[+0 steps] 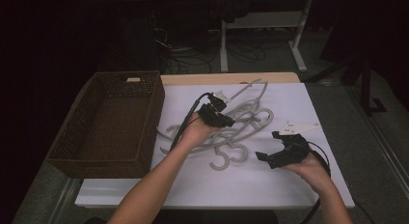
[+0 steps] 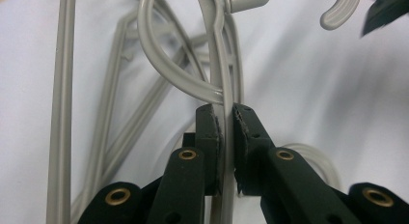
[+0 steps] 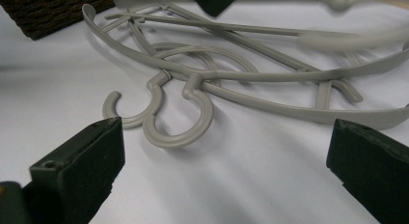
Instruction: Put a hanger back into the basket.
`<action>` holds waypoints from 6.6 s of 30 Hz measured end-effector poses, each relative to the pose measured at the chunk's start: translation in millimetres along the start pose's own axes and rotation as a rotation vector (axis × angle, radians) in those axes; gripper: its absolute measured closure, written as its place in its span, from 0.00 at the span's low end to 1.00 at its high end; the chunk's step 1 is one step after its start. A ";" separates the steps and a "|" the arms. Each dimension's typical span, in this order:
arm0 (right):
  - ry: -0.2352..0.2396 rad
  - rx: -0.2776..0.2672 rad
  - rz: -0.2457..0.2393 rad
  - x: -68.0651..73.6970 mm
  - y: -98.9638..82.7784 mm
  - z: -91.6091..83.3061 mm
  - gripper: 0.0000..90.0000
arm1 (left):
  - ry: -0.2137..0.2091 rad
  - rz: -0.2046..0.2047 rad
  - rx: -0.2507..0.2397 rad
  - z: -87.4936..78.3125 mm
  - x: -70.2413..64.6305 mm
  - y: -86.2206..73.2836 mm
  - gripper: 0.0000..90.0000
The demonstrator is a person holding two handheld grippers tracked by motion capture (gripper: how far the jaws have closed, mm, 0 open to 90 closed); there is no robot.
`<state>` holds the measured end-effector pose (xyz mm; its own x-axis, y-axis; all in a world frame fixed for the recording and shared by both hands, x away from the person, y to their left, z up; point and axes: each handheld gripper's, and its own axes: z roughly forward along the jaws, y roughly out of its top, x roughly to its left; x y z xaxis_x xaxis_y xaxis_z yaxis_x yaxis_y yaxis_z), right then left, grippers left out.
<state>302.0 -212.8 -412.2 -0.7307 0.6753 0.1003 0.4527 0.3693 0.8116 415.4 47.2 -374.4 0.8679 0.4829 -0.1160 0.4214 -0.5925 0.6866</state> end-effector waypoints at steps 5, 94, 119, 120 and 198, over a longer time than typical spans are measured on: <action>0.001 0.001 0.003 0.0 -1.0 1.0 0.00 | 0.006 0.002 -0.004 -26.7 -0.3 12.6 0.92; -0.043 0.023 0.007 0.6 -14.3 7.8 0.00 | 0.215 -0.283 0.018 -260.6 126.1 -205.6 0.91; -0.039 0.024 0.011 0.3 -13.6 8.5 0.00 | 0.250 -0.297 -0.076 -261.0 139.3 -218.2 0.41; -0.038 0.022 0.012 0.4 -13.4 8.3 0.00 | 0.243 -0.294 -0.088 -261.2 138.2 -216.0 0.39; -0.019 0.025 -0.007 0.7 -12.2 8.8 0.00 | -0.042 0.039 -0.018 -26.4 2.4 -109.1 0.57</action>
<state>300.5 -211.2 -427.1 -0.7237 0.6851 0.0836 0.4609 0.3896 0.7974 364.6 130.0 -430.6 0.8940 0.4321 -0.1184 0.3825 -0.5984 0.7040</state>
